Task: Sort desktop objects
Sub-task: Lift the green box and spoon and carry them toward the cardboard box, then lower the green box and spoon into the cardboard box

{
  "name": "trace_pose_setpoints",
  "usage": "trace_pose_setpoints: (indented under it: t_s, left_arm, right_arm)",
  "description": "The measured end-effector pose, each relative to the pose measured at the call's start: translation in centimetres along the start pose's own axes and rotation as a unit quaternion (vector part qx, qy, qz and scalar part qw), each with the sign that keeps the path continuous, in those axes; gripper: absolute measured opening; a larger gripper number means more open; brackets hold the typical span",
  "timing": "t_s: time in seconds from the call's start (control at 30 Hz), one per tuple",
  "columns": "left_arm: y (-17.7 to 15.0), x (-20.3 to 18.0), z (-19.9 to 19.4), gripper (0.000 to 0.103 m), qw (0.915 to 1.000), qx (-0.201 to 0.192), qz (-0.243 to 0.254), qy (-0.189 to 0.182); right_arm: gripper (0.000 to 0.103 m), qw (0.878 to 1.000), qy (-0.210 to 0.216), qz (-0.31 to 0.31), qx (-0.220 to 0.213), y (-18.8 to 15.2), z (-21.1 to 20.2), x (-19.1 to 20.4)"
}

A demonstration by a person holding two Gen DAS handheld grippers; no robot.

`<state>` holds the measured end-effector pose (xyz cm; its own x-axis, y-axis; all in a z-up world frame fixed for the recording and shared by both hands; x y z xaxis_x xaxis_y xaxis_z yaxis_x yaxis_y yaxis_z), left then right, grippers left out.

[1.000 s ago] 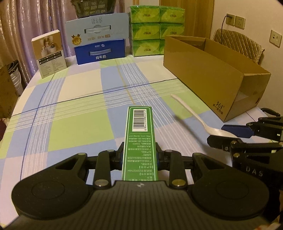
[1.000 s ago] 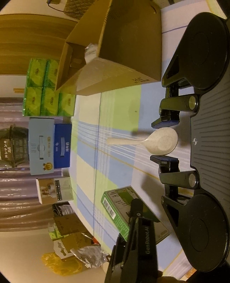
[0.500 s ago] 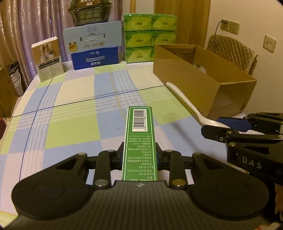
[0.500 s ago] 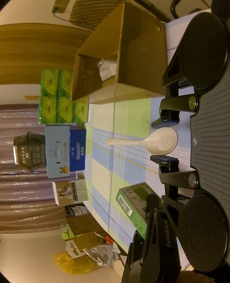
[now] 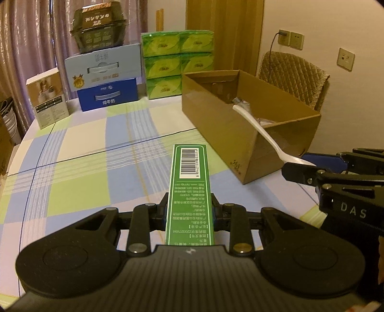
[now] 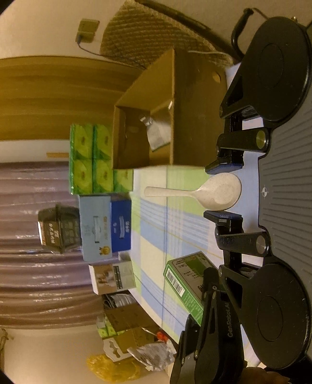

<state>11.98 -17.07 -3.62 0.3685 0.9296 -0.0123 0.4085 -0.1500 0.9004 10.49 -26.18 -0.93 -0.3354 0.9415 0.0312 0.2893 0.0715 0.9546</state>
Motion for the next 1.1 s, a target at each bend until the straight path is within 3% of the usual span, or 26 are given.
trace_pose_setpoints:
  t_s: [0.8, 1.1]
  left_arm:
    - [4.3, -8.6, 1.1, 0.025, 0.9969, -0.019, 0.017, -0.074]
    - [5.6, -10.7, 2.8, 0.025, 0.9956, -0.023, 0.018, -0.089]
  right_arm:
    - [0.029, 0.996, -0.087, 0.012, -0.027, 2.3, -4.7, -9.1]
    - [0.029, 0.994, -0.1, 0.013, -0.035, 2.9, -4.9, -11.3]
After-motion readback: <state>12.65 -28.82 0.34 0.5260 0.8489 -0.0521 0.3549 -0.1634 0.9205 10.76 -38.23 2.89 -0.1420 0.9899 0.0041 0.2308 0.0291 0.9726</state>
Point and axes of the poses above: each gripper's, at about its wrist camera, not at the fingertips, and z roughly the way its jaws point, x to its left, y to its top, the point moved 10 cm from there along z, roughly the way its jaws point, and after that the axes turned 15 degrees about -x, right-handed, at the moved point
